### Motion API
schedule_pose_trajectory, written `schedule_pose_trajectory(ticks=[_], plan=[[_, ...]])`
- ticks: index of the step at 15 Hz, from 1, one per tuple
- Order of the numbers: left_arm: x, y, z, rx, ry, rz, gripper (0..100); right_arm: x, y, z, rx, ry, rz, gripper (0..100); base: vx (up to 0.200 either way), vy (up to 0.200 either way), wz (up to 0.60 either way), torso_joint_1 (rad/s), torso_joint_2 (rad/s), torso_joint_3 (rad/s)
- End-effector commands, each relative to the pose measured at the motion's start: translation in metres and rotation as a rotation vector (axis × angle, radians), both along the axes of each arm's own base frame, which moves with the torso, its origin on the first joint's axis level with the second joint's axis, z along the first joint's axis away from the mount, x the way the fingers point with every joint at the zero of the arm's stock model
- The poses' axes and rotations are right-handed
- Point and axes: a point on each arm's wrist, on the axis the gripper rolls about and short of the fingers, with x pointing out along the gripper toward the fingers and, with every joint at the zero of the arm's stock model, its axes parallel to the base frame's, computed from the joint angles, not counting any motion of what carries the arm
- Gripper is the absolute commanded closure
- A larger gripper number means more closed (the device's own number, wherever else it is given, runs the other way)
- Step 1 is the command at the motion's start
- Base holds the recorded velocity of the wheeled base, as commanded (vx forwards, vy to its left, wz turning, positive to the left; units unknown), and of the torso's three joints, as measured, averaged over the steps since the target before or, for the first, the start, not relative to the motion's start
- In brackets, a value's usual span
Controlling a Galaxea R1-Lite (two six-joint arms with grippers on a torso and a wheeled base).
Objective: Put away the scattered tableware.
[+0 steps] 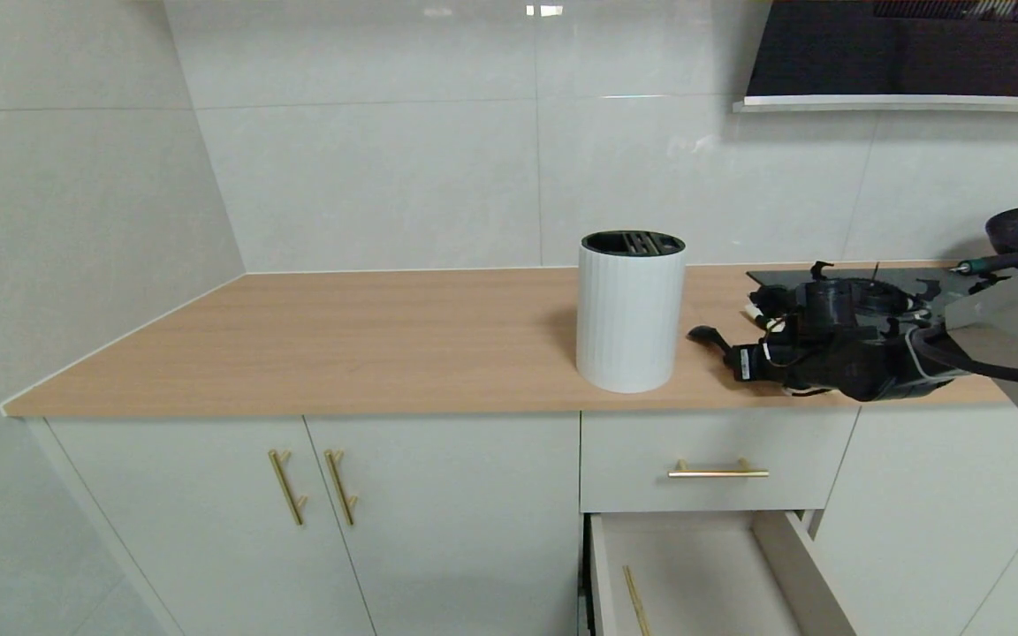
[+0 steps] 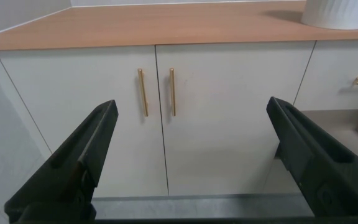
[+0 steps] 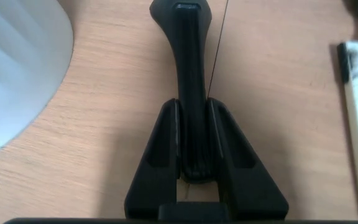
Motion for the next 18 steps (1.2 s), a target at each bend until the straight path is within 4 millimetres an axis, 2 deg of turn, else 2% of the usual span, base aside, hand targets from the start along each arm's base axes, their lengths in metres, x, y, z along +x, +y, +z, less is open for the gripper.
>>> schedule_pose_trajectory(ticks=[1,2,4,5,6,9,12,13,15,18], plan=[[0.0,0.0,0.0,0.0,0.001,0.0,0,-0.012,0.002,0.023,0.021,-0.022,-0.039,100,0.0,0.0,0.0,0.0,0.0,0.0],[0.0,0.0,0.0,0.0,0.001,0.0,0,-0.024,0.005,0.035,0.021,-0.012,-0.055,100,0.0,0.0,0.0,0.0,0.0,0.0],[0.0,0.0,0.0,0.0,0.001,0.0,0,-0.061,0.004,0.061,0.011,0.031,-0.123,100,0.0,0.0,0.0,0.0,0.0,0.0],[0.0,0.0,0.0,0.0,0.001,0.0,0,-0.069,0.004,0.067,0.014,0.035,-0.131,100,0.0,0.0,0.0,0.0,0.0,0.0],[0.0,0.0,0.0,0.0,0.001,0.0,0,-0.096,0.001,0.081,0.026,0.063,-0.145,100,0.0,0.0,0.0,0.0,0.0,0.0],[0.0,0.0,0.0,0.0,0.001,0.0,0,-0.15,-0.006,0.095,0.061,0.174,-0.163,100,0.0,0.0,0.0,0.0,0.0,0.0],[0.0,0.0,0.0,0.0,0.001,0.0,0,-0.185,-0.01,0.089,0.081,0.227,-0.125,100,0.0,0.0,0.0,0.0,0.0,0.0],[0.0,0.0,0.0,0.0,0.001,0.0,0,-0.191,-0.008,0.084,0.079,0.248,-0.118,100,0.0,0.0,0.0,0.0,0.0,0.0],[0.0,0.0,0.0,0.0,0.001,0.0,0,-0.194,-0.004,0.065,0.059,0.318,-0.102,100,0.0,0.0,0.0,0.0,0.0,0.0],[0.0,0.0,0.0,0.0,0.001,0.0,0,-0.192,0.005,0.051,0.046,0.357,-0.077,100,0.0,0.0,0.0,0.0,0.0,0.0]])
